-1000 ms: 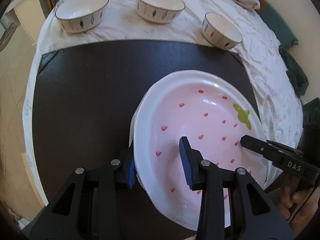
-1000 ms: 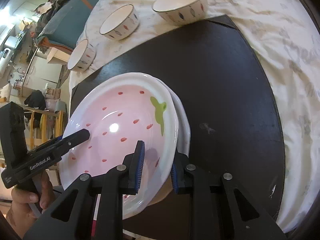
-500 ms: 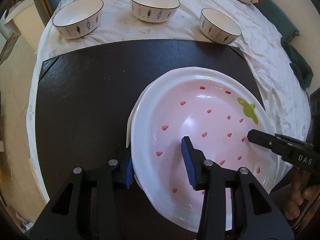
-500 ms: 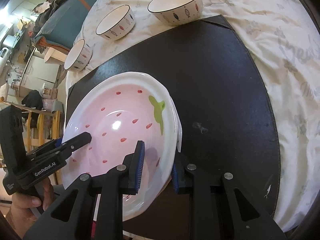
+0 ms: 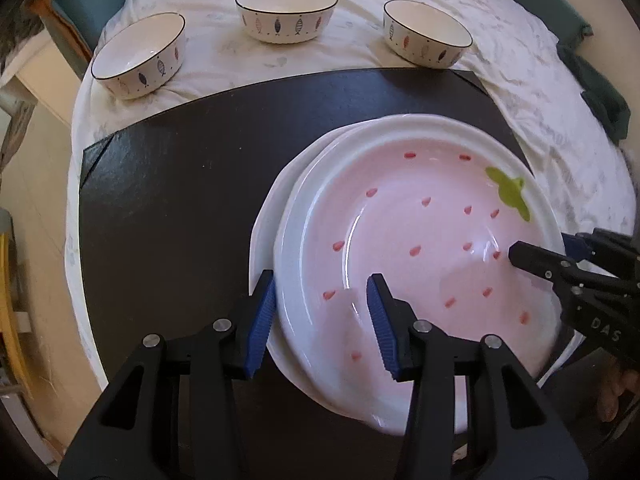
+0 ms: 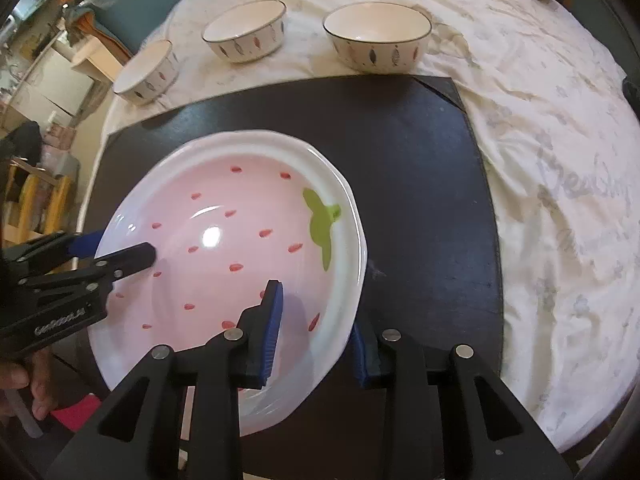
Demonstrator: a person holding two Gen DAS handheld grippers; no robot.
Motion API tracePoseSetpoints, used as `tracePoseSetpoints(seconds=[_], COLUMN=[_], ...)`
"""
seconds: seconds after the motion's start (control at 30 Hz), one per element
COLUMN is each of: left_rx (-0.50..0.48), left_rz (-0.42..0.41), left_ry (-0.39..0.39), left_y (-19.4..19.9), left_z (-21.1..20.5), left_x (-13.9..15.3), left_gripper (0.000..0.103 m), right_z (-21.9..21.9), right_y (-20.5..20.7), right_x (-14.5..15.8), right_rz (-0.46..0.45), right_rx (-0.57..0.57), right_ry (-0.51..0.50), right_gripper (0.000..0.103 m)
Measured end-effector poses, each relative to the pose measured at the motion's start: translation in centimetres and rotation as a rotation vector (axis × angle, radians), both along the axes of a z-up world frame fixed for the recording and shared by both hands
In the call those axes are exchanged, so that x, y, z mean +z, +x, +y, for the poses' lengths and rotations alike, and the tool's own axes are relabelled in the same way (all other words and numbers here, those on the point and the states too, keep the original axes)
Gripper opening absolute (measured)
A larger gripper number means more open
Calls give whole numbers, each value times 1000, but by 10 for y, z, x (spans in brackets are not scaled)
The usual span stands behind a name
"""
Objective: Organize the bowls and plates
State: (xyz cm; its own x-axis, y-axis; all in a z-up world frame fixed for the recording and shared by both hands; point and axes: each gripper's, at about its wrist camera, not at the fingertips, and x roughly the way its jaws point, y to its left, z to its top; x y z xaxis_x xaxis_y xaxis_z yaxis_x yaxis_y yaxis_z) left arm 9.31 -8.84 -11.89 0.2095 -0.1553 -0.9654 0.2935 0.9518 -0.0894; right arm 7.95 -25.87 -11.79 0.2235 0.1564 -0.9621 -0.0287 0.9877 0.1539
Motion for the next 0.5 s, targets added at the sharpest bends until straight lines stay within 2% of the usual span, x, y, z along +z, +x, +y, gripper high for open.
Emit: tracePoseSetpoints(seconds=[0.17, 0.37, 0.5], left_rx=[15, 30, 102], left_rz=[-7, 4, 37], left_ry=[-4, -26, -127], left_y=[4, 5, 11], left_z=[3, 8, 23], left_x=[2, 2, 3], left_gripper=[41, 41, 41], right_z=[10, 2, -11], right_y=[-1, 2, 3], right_x=[-4, -11, -10], right_rz=[-7, 28, 55], right_rx=[62, 28, -44], right_ry=[-118, -59, 60], right_gripper=[34, 34, 38])
